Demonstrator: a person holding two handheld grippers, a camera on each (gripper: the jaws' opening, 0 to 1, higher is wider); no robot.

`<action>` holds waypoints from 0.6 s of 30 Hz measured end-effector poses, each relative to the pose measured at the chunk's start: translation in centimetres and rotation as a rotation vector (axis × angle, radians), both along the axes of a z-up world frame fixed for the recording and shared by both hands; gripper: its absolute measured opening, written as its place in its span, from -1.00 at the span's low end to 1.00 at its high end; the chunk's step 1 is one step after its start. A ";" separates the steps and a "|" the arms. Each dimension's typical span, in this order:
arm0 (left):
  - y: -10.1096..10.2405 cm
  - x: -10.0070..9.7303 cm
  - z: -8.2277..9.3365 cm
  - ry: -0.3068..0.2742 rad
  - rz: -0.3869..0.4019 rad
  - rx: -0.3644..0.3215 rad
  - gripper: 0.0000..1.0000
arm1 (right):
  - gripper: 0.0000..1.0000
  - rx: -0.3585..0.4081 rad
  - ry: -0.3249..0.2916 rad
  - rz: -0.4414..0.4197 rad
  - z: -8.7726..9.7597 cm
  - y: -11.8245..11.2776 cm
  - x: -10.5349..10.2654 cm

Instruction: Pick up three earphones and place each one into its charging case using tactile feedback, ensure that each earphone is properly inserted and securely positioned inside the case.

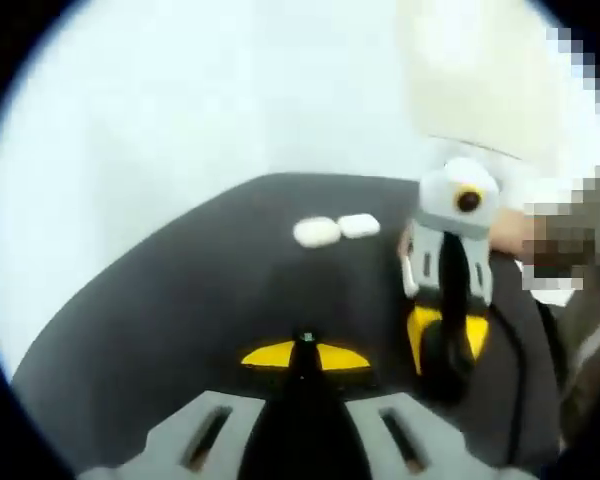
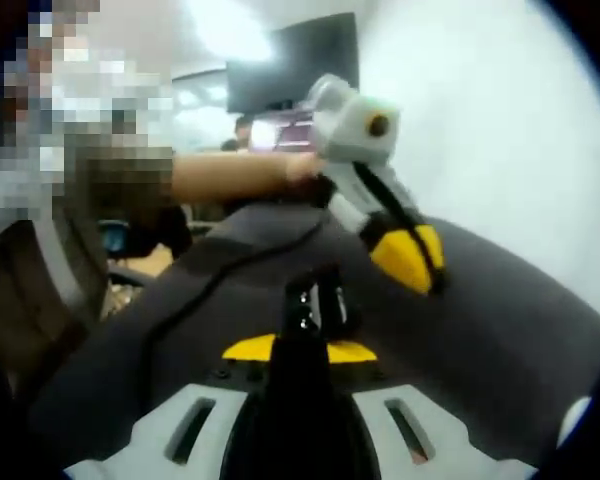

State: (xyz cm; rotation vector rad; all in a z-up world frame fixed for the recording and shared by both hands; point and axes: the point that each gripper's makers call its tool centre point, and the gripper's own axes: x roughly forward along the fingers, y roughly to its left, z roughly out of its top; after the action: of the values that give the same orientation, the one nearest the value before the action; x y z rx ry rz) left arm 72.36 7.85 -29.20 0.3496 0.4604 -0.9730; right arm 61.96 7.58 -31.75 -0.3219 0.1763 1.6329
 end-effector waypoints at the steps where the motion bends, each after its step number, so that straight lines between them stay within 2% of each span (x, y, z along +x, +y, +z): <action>1: -0.8 0.1 -0.4 0.009 -0.019 0.012 -0.92 | -0.64 0.000 -0.001 0.000 0.0 0.0 0.0; 2: -1.9 -0.1 -1.0 0.028 -0.050 0.033 -0.92 | -0.64 0.000 -0.001 0.000 0.0 0.0 0.0; 5: -4.0 0.0 -1.8 0.035 -0.074 0.045 -0.92 | -0.64 0.000 0.000 0.000 0.0 -0.1 0.0; 9: -5.0 0.0 -2.9 0.076 -0.079 0.047 -0.91 | -0.64 0.000 0.001 0.001 0.0 -0.1 0.0; 10: -4.9 0.0 -3.2 0.082 -0.077 0.046 -0.91 | -0.64 0.001 0.000 0.001 0.0 -0.1 0.0; 12: -4.4 0.3 -2.2 0.064 -0.042 -0.016 -0.77 | -0.64 0.001 0.000 0.001 0.0 -0.1 0.0; 14: -3.7 0.2 -1.1 0.083 -0.018 -0.088 -0.63 | -0.64 0.001 0.000 0.002 0.0 -0.1 -0.1; 18: -0.4 -1.1 0.7 0.071 -0.001 -0.099 -0.61 | -0.64 0.001 0.001 0.002 0.0 -0.1 0.0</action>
State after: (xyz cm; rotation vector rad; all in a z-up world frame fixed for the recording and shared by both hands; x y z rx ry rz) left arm 71.26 7.49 -28.52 0.2262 0.4743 -1.0079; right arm 61.93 7.53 -31.72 -0.3210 0.1759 1.6353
